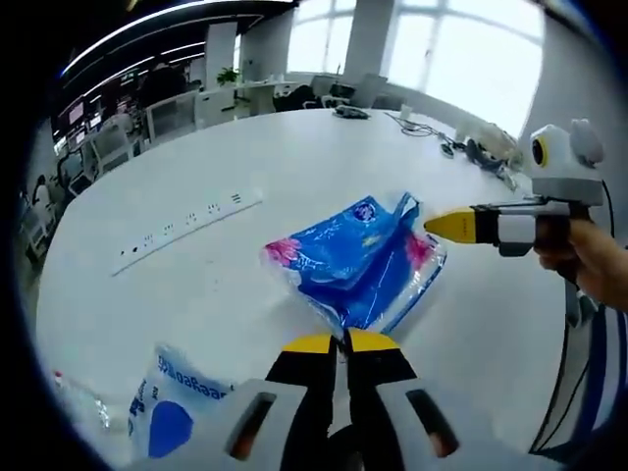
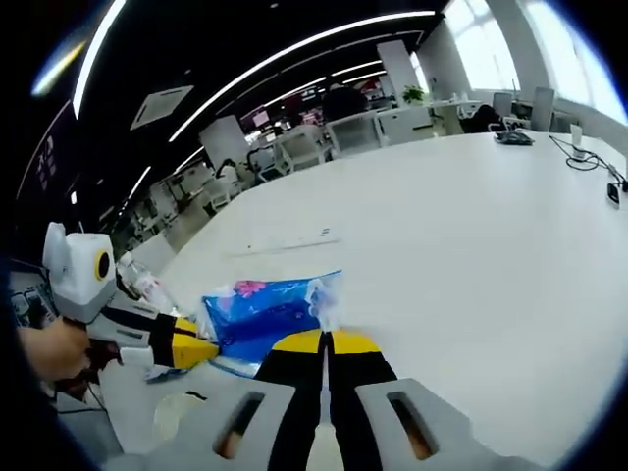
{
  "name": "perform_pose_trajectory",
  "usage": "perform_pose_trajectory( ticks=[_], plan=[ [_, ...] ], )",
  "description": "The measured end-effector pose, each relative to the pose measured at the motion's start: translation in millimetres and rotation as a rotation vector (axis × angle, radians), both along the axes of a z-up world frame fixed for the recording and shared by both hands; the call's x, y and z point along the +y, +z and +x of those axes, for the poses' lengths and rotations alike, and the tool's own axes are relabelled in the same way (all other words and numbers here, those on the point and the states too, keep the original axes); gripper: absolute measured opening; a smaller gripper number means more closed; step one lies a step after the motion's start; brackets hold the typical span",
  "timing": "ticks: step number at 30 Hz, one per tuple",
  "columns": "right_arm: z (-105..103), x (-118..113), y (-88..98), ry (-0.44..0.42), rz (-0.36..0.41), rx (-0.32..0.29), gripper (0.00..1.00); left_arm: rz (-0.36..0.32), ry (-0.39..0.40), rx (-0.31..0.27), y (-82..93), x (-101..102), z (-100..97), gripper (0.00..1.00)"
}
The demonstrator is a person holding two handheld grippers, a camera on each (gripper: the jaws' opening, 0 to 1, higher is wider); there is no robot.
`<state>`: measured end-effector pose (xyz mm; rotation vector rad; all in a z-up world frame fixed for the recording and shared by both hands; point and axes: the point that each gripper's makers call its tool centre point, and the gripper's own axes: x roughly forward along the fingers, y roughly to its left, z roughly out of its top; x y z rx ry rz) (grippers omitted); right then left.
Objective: Arrange the tabletop items into an orderly group along one side of the table until the central work area is clear of visible clutter.
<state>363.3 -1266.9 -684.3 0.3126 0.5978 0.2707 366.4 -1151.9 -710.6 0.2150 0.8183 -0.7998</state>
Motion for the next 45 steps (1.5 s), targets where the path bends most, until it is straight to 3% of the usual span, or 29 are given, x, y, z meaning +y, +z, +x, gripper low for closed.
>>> perform_pose_trajectory(
  ticks=[5, 19, 45],
  plan=[
    [4, -4, -11.2, 0.006, -0.016, 0.013, 0.00, 0.044, -0.035, -0.001, -9.7, -7, -0.8, 0.03],
    [13, -18, -38.1, -0.004, -0.026, 0.049, 0.00, 0.076, -0.066, 0.041, -34.9, -19, 9.7, 0.03],
    [11, -25, -62.7, -0.032, 0.009, 0.092, 0.00, 0.069, -0.028, 0.098, -48.4, -20, 1.2, 0.03]
  ],
)
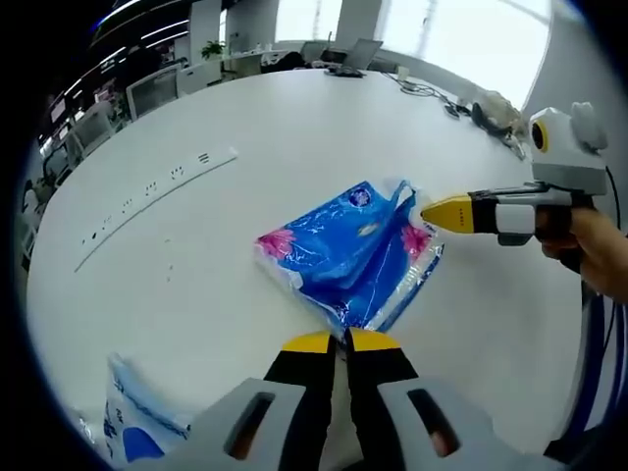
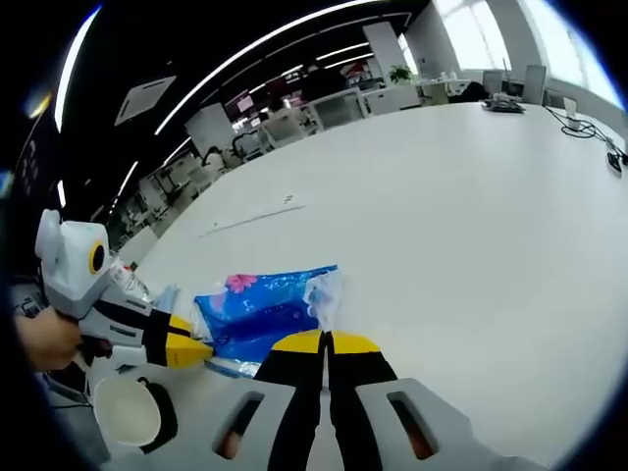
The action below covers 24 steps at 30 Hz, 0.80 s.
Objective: Arrange the tabletop items into an orderly group along one side of the table until the central work area is clear of visible clutter.
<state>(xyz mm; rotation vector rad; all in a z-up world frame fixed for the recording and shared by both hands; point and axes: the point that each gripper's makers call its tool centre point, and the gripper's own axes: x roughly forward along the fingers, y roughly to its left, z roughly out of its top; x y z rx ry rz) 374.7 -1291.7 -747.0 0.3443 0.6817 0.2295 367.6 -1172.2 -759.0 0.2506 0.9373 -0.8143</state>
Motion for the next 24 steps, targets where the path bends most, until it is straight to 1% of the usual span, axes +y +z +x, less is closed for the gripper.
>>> perform_pose_trajectory(
  ticks=[4, 6, 10, 19, 21, 22, 24],
  plan=[
    [0, 0, -0.8, -0.017, 0.034, 0.000, 0.00, -0.002, 0.002, -0.002, -0.1, 1, 0.2, 0.03],
    [0, 1, -3.6, -0.008, 0.023, 0.003, 0.00, 0.003, 0.003, 0.000, -1.0, 1, 0.2, 0.03],
    [1, 0, -4.4, -0.019, 0.053, 0.015, 0.00, 0.002, 0.006, 0.003, -2.2, 1, 2.5, 0.03],
    [2, 2, -5.8, -0.015, 0.058, 0.023, 0.00, -0.003, 0.017, 0.007, -2.8, 1, 2.9, 0.03],
    [2, 2, -6.8, -0.023, 0.080, 0.038, 0.00, -0.001, 0.013, 0.000, -2.6, 1, 3.2, 0.04],
    [1, 2, -9.0, -0.021, 0.084, 0.050, 0.01, 0.000, 0.013, -0.005, -2.5, 1, 3.7, 0.04],
    [0, 3, -12.0, -0.012, 0.083, 0.062, 0.05, 0.000, 0.016, -0.007, -2.4, 2, 3.8, 0.04]
  ],
)
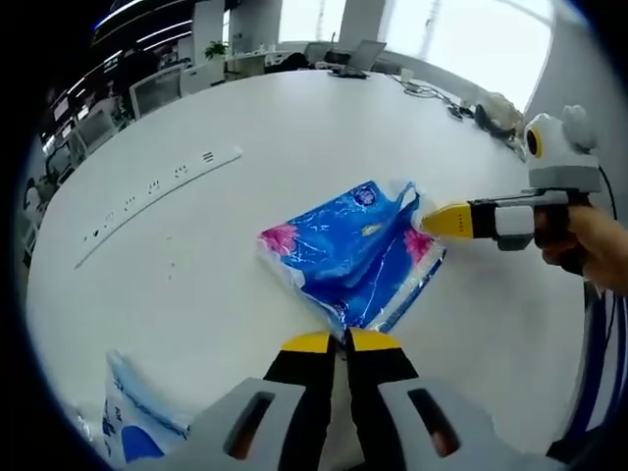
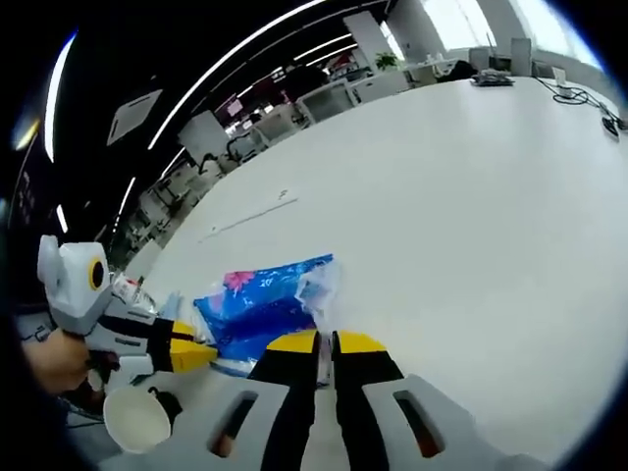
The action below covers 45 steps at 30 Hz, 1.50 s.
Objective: Arrange the tabletop items into an orderly group along one side of the table until the central work area is clear of visible clutter.
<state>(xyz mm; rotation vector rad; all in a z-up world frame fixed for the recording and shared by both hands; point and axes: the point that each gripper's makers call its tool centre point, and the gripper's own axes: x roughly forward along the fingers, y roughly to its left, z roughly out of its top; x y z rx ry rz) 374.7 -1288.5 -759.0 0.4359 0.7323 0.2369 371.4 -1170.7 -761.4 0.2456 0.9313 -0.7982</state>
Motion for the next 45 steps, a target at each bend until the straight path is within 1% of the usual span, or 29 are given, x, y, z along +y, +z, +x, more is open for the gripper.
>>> perform_pose_trajectory(
  ticks=[1, 5, 7, 8, 9, 12, 13, 16, 18, 19, 21, 24, 26, 30, 32, 34, 37, 39, 40, 42, 43, 45],
  plan=[
    [0, 1, 2.2, 0.007, 0.000, -0.011, 0.05, -0.001, 0.000, -0.001, 0.3, 0, -0.2, 0.04],
    [-4, 5, 6.7, 0.034, -0.011, -0.024, 0.10, -0.002, 0.014, -0.006, 1.1, 3, 1.5, 0.08],
    [-3, 5, 9.6, 0.040, -0.030, -0.044, 0.16, 0.002, 0.019, -0.010, 2.3, 4, 2.4, 0.10],
    [-2, 4, 11.8, 0.043, -0.039, -0.055, 0.20, 0.006, 0.018, -0.032, 4.6, 6, 4.4, 0.12],
    [-2, 4, 12.7, 0.044, -0.041, -0.055, 0.24, 0.011, 0.020, -0.041, 5.3, 7, 5.2, 0.15],
    [-3, 0, 18.9, 0.050, -0.078, -0.081, 0.36, 0.011, 0.035, -0.056, 7.9, 11, 7.0, 0.29],
    [-3, -1, 22.3, 0.053, -0.079, -0.095, 0.37, 0.005, 0.049, -0.064, 10.4, 13, 8.5, 0.34],
    [-3, 1, 34.6, 0.069, -0.068, -0.142, 0.38, -0.010, 0.076, -0.084, 17.2, 17, 11.0, 0.44],
    [-4, 1, 40.0, 0.088, -0.089, -0.161, 0.39, -0.021, 0.088, -0.101, 23.1, 20, 11.1, 0.50],
    [-4, 2, 41.3, 0.090, -0.095, -0.167, 0.40, -0.026, 0.097, -0.113, 26.4, 23, 11.5, 0.53],
    [-4, 3, 44.7, 0.091, -0.096, -0.173, 0.43, -0.032, 0.116, -0.117, 30.4, 28, 10.7, 0.59],
    [-4, 5, 49.7, 0.095, -0.102, -0.174, 0.45, -0.035, 0.138, -0.118, 35.9, 36, 8.9, 0.65],
    [-4, 7, 55.0, 0.099, -0.109, -0.186, 0.48, -0.039, 0.142, -0.122, 40.6, 40, 6.8, 0.68],
    [-7, 12, 63.7, 0.105, -0.121, -0.197, 0.51, -0.047, 0.168, -0.159, 54.7, 52, 6.7, 0.71],
    [-10, 15, 66.5, 0.110, -0.129, -0.198, 0.52, -0.062, 0.196, -0.164, 60.4, 58, 6.8, 0.73],
    [-12, 18, 67.4, 0.113, -0.141, -0.199, 0.52, -0.069, 0.204, -0.163, 65.3, 64, 4.5, 0.76],
    [-16, 22, 70.3, 0.108, -0.151, -0.198, 0.52, -0.063, 0.196, -0.174, 74.1, 75, -1.1, 0.76],
    [-19, 27, 76.2, 0.102, -0.146, -0.205, 0.52, -0.061, 0.199, -0.189, 81.8, 85, -2.5, 0.76],
    [-20, 30, 78.5, 0.104, -0.145, -0.207, 0.52, -0.070, 0.212, -0.192, 86.8, 92, -2.9, 0.76],
    [-23, 36, 83.8, 0.122, -0.159, -0.209, 0.52, -0.092, 0.222, -0.183, 92.2, 98, -5.6, 0.76],
    [-24, 38, 88.3, 0.123, -0.166, -0.216, 0.52, -0.096, 0.224, -0.180, 94.8, 102, -7.3, 0.76],
    [-26, 40, 94.0, 0.119, -0.183, -0.225, 0.52, -0.095, 0.229, -0.192, 102.9, 113, -10.2, 0.76]
  ],
)
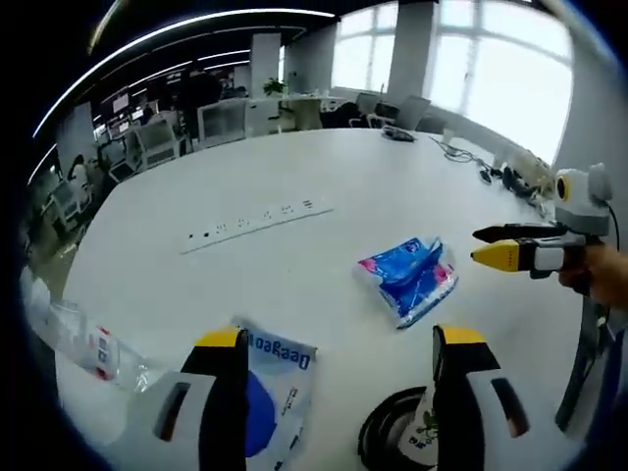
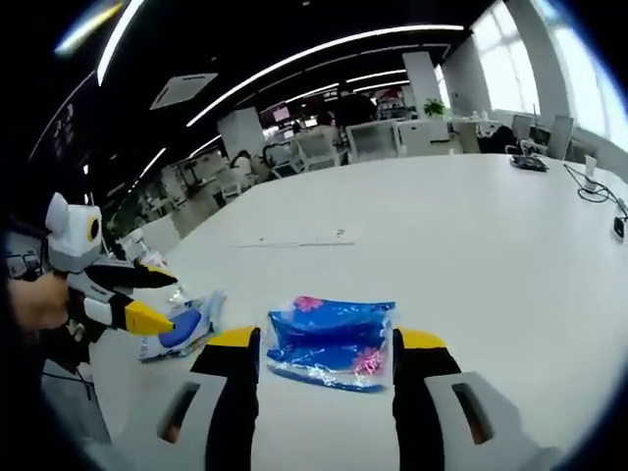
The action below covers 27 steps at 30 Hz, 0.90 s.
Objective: Arrange the tabletop items into an orderly group along one side of the table until the central work area is clear of visible clutter.
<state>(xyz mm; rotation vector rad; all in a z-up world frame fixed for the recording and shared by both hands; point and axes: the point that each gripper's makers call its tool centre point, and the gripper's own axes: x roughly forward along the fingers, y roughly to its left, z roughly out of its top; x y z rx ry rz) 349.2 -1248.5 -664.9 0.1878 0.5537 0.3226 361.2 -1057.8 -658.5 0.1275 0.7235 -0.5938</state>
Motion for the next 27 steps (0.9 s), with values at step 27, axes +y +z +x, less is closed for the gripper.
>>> perform_pose_trajectory(
  ticks=[27],
  plan=[
    [-23, 32, 42.5, 0.049, -0.114, -0.031, 0.50, -0.076, 0.101, 0.001, 30.8, 108, -33.0, 0.73]
  ],
)
